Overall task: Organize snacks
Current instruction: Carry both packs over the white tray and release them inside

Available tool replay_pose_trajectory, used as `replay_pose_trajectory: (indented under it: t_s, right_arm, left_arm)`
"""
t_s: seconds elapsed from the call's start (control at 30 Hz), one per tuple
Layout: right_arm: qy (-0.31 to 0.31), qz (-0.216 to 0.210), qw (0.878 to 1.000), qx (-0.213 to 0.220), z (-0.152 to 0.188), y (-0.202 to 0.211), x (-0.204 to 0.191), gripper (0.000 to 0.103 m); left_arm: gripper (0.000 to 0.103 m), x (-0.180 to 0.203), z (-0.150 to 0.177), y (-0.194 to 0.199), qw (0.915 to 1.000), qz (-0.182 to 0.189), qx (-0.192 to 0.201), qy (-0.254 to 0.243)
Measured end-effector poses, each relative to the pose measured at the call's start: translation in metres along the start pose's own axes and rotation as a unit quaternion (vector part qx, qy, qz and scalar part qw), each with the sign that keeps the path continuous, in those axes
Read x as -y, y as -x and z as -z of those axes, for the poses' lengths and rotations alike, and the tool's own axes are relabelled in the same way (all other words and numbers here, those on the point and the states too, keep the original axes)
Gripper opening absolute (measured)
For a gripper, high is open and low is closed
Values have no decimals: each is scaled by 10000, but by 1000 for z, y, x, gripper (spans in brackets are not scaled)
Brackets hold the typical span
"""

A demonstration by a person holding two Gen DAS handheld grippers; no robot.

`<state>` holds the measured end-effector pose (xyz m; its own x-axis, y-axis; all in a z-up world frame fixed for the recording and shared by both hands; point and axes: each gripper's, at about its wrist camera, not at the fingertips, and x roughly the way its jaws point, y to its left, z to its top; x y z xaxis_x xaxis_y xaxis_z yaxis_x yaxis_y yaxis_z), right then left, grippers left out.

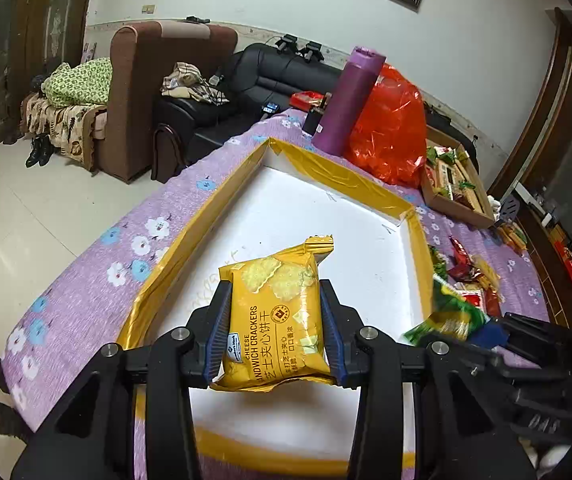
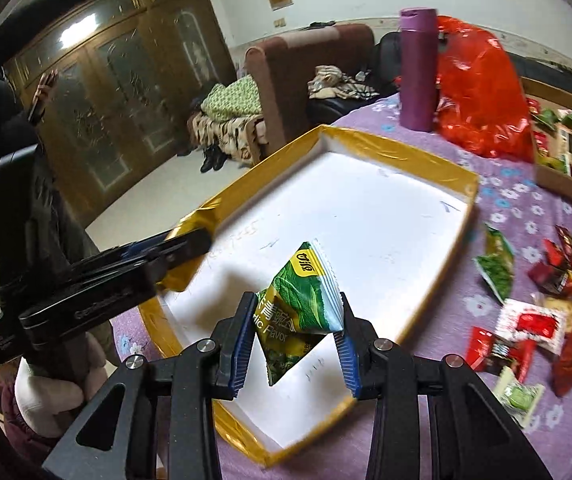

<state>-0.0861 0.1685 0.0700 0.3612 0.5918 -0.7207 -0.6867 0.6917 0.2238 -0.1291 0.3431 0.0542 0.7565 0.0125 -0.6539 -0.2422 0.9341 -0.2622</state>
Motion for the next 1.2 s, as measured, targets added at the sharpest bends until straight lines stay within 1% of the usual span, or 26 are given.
replay_pose_trajectory:
  t_s: [0.13,0.23,0.33,0.37,0.4,0.5,0.57,0.63,0.73,0.8,0.83,0.9,0.93,0.97,1.07,1.1,1.13,1.17,1.2]
  right_arm:
    - [85,6,9998,-171,-3,-18,-9,38]
    - [137,-9,9994,-320,-3,-34,-15,37]
    - [304,70,9986,-416,0,-49,-23,38]
    - [362,95,9984,-429,1,-52,-26,41]
    - [419,139,9981,-427,2,-53,-29,41]
    - [477,110,9982,-355,5,-49,-34,44]
    - [517,105,9984,-216,5,-39,-36,48]
    - [515,82,9986,-87,5,-29,-36,50]
    - [452,68,9989,111,9,-9,-32,51]
    - [358,83,9990,234,15,5,-24,51]
    - [297,98,9991,279,17,12,-20,51]
    - [110,190,9991,351,23,24,-7,51]
    - [34,237,9990,370,25,29,-1,51]
    - [-51,286,9988,406,30,35,5,51]
    - [-154,418,9976,533,40,52,11,53]
    - [-153,442,9973,564,41,55,10,54]
    - [-121,487,9971,574,41,56,9,56]
    - [-10,651,9965,528,40,54,7,60]
    - [49,778,9958,479,39,52,7,60]
  left_arm:
    - [40,-3,-4,-13,9999,-79,-72,-1]
    - [40,-9,-6,-18,9998,-91,-138,90]
    - [40,-15,-5,-14,9998,-59,-95,188]
    - [40,-18,-4,-12,9997,-58,-79,219]
    - [40,-20,-4,-9,9996,-60,-62,256]
    - [40,-25,-4,3,9992,-38,46,397]
    - [41,-27,-3,14,9988,-53,141,468]
    - [41,-26,-3,23,9984,-9,218,522]
    - [47,-19,2,38,9980,17,331,539]
    - [50,-11,6,46,9982,45,365,473]
    - [50,-5,9,50,9986,1,369,389]
    - [51,8,12,55,9986,-288,392,182]
    - [51,15,15,58,9978,-505,433,53]
    - [51,23,18,59,9954,-821,481,-111]
    - [51,40,23,60,9855,-1513,611,-456]
    - [52,42,25,60,9833,-1629,615,-530]
    - [52,45,25,58,9811,-1739,585,-611]
    - [53,47,25,57,9803,-1785,536,-652]
    - [53,48,26,57,9803,-1790,508,-663]
